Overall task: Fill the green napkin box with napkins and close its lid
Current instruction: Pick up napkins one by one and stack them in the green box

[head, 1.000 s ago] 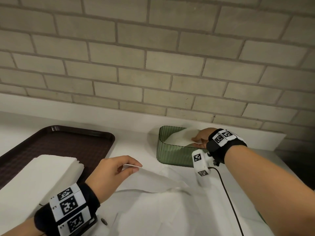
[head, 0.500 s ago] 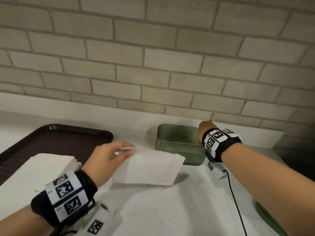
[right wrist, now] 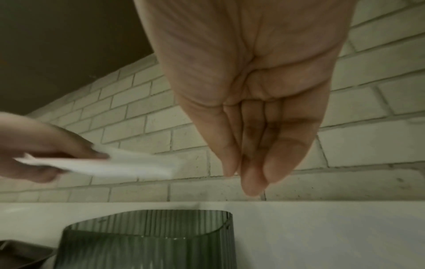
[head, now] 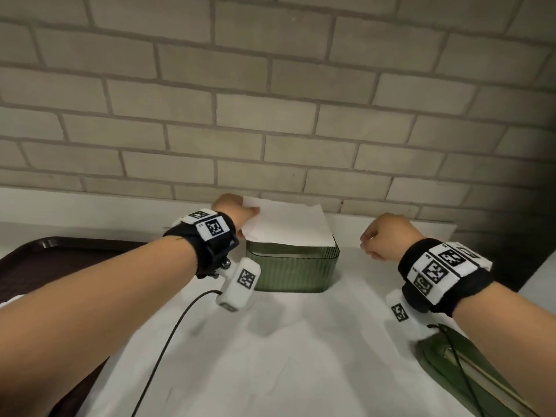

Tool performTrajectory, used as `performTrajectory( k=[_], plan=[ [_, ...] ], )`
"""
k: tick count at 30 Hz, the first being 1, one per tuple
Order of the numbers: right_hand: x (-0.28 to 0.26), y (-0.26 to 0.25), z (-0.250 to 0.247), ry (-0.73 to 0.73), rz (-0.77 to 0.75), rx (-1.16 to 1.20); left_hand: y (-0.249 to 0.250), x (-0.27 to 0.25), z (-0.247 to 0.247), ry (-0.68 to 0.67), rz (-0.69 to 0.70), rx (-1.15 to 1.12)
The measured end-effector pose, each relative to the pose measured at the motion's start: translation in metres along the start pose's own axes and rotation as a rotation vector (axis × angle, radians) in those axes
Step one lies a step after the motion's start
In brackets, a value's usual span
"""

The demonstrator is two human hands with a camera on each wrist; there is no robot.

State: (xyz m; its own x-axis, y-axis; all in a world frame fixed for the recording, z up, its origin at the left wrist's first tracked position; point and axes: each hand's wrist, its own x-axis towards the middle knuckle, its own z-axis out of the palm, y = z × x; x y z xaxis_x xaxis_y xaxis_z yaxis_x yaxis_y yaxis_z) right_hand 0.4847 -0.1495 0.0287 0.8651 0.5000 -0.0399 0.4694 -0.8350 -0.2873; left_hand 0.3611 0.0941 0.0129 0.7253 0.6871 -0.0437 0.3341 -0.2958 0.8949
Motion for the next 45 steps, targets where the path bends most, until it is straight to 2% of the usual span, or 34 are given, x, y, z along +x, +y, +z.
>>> performTrajectory(
  k=[4,8,15,19,26,30,33,36,41,45],
  plan=[
    [-0.044,0.022,-0.002,0.004,-0.024,0.079,0.006,0.026,0.028,-0.044,0.024,0.499],
    [-0.079,0.049,0.016,-0.082,-0.017,0.102,0.005,0.041,0.044,-0.083,0.009,0.733],
    [-0.119,0.077,0.044,-0.205,-0.031,0.05,0.0,0.047,0.064,-0.149,-0.041,0.861],
    [-0.127,0.074,0.067,-0.238,-0.081,0.049,0.001,0.049,0.069,-0.178,-0.067,0.883],
    [-0.113,0.044,0.1,-0.311,-0.271,0.067,0.001,0.045,0.062,-0.193,0.018,0.974],
    [-0.103,0.015,0.107,-0.347,-0.454,0.032,-0.001,0.046,0.07,-0.102,0.037,0.898],
    [-0.099,-0.003,0.112,-0.407,-0.549,0.028,-0.002,0.04,0.071,-0.198,0.008,0.916],
    [-0.1,-0.017,0.119,-0.459,-0.606,0.024,-0.004,0.036,0.07,-0.252,0.045,1.008],
    [-0.098,-0.026,0.123,-0.568,-0.611,-0.058,0.004,0.027,0.068,-0.244,0.142,1.128],
    [-0.087,-0.019,0.117,-0.438,-0.608,-0.185,0.006,0.032,0.061,-0.197,0.155,1.143]
  ],
)
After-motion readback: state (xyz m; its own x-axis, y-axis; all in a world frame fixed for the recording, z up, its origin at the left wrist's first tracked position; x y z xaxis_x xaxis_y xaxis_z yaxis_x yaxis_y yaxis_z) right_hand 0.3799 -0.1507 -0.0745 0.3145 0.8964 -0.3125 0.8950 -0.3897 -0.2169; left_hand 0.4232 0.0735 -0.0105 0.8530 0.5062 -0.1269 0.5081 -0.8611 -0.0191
